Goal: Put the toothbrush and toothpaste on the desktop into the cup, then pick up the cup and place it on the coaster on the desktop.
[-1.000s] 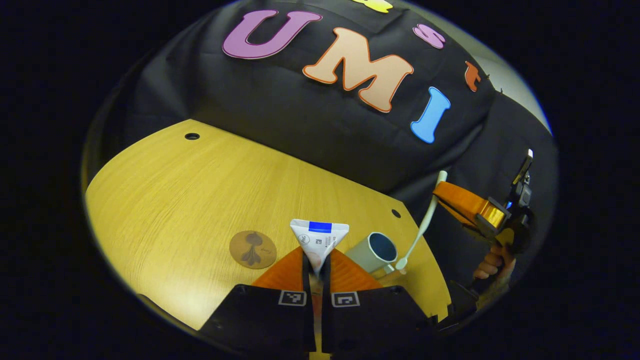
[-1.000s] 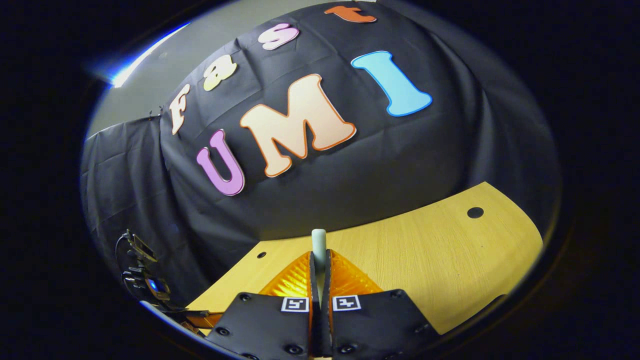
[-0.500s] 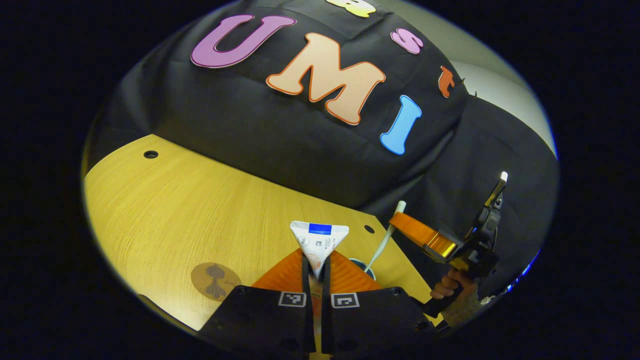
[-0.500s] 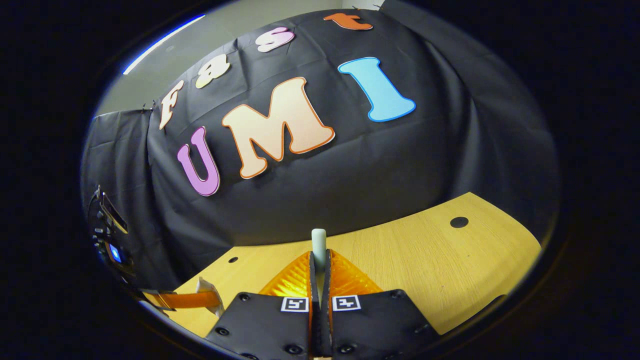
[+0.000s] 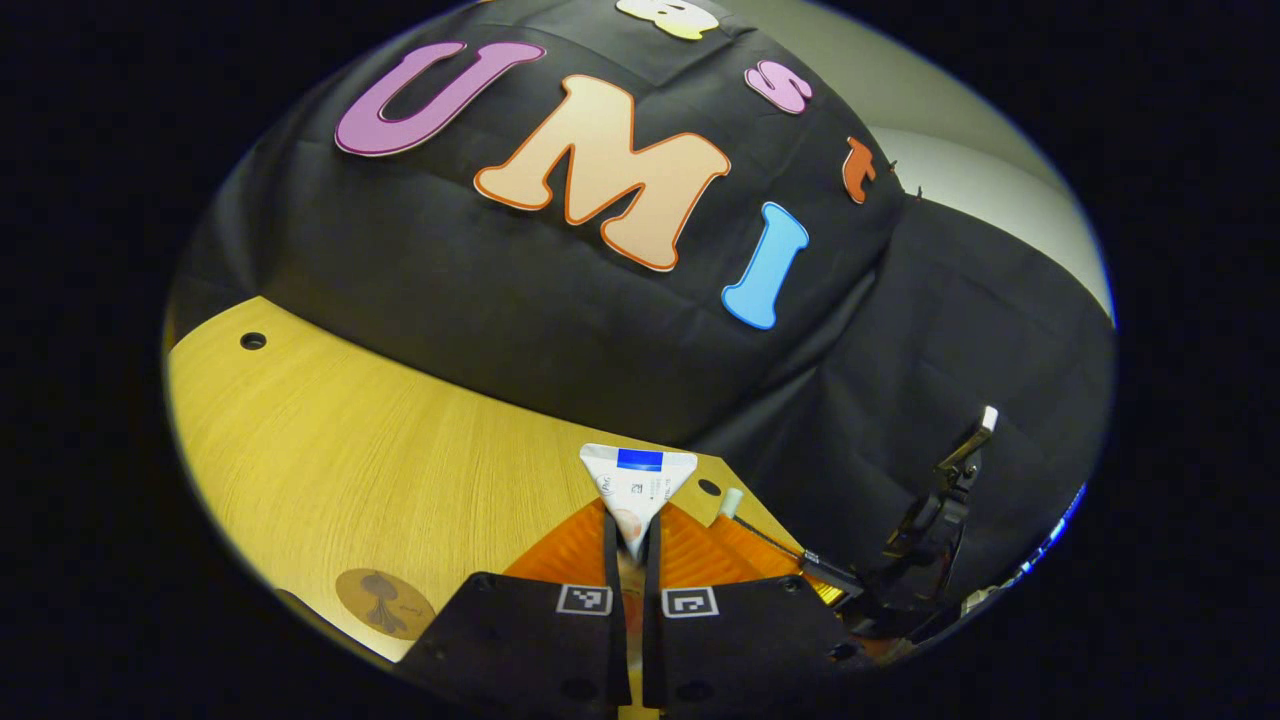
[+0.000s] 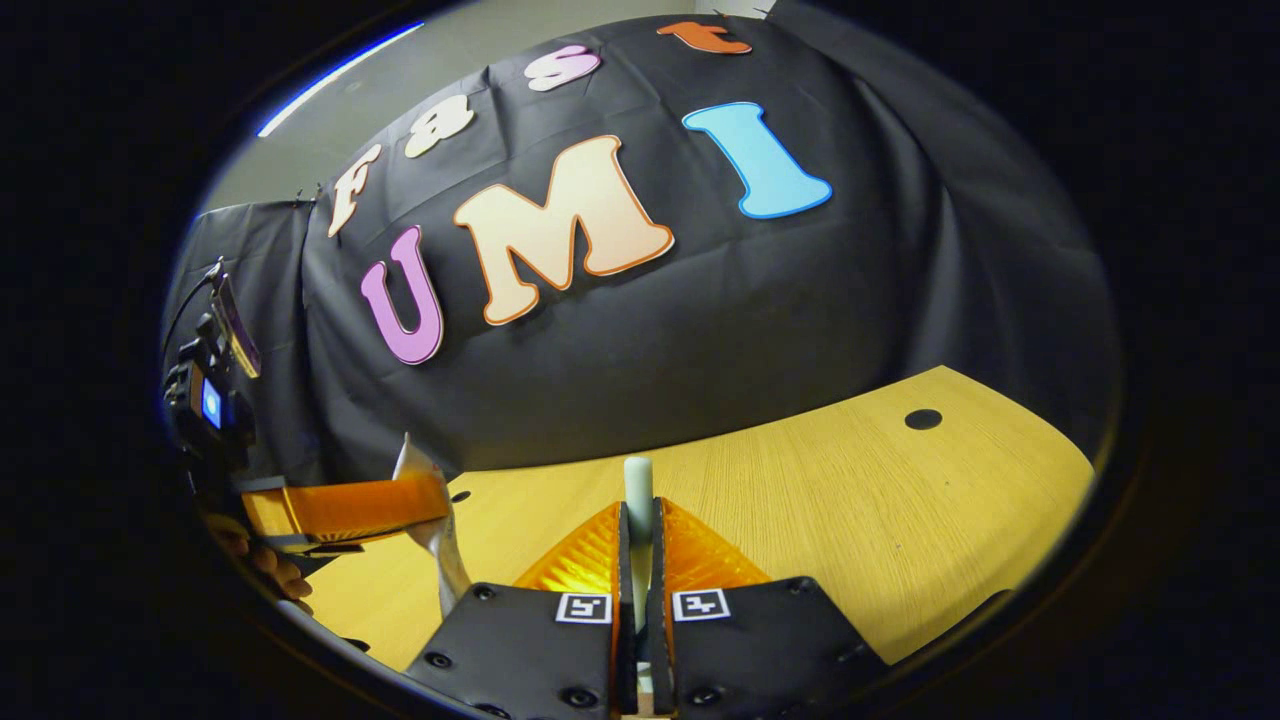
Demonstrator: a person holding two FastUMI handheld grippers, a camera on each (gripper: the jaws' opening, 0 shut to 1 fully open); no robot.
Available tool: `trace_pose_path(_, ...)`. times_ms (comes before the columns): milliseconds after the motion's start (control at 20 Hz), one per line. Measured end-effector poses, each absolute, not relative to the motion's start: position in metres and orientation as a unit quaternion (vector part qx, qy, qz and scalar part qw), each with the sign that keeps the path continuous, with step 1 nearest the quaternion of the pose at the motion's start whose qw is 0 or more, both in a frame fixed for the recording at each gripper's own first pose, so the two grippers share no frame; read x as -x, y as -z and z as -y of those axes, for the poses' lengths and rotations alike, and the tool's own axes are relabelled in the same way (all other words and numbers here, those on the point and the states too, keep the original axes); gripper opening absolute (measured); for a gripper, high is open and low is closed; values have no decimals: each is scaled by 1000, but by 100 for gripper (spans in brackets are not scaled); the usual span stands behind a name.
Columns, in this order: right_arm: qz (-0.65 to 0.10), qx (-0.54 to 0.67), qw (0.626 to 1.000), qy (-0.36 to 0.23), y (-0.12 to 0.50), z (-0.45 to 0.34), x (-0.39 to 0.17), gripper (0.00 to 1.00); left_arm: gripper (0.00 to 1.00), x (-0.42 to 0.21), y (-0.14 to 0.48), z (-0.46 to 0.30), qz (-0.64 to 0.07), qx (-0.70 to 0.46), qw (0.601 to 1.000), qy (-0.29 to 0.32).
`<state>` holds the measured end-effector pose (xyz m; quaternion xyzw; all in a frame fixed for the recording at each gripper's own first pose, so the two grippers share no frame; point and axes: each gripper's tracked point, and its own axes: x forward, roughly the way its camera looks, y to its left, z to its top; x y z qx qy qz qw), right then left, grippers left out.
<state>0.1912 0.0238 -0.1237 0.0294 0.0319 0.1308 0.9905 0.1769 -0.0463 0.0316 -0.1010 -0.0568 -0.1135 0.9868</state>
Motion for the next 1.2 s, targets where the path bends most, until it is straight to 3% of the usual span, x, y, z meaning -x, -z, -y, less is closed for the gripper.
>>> trace_pose_path(100,-40,-35,990,-132,127,-22,-192,11,4,-178,-32,52,56,100,986,117)
trace_pose_path(150,-48,-40,990,-126,131,-19,-196,7,4,-178,-32,55,56,102,986,119)
trace_pose_path(200,-55,-49,989,-126,131,-15,-192,12,4,-179,-32,56,56,104,986,120)
trace_pose_path(300,-62,-68,987,-135,130,-16,-188,34,4,-184,-31,59,52,105,986,122)
trace_pose_path(400,-54,-74,988,-123,125,-7,-188,84,4,-185,-30,60,49,102,986,120)
trace_pose_path(450,-45,-76,989,-114,120,2,-185,77,4,-185,-31,60,52,102,986,120)
trace_pose_path(500,-35,-78,991,-103,114,10,-185,90,4,-185,-34,61,57,103,986,121)
trace_pose_path(550,-30,-79,992,-90,113,19,-185,96,4,-186,-36,63,61,105,985,122)
trace_pose_path(1100,-21,-78,997,-5,105,113,-140,98,4,-215,-29,87,88,134,979,126)
trace_pose_path(1150,-21,-77,997,0,105,120,-136,94,4,-218,-27,88,91,134,979,126)
trace_pose_path(1200,-23,-75,997,5,107,127,-132,98,4,-221,-25,89,93,133,979,124)
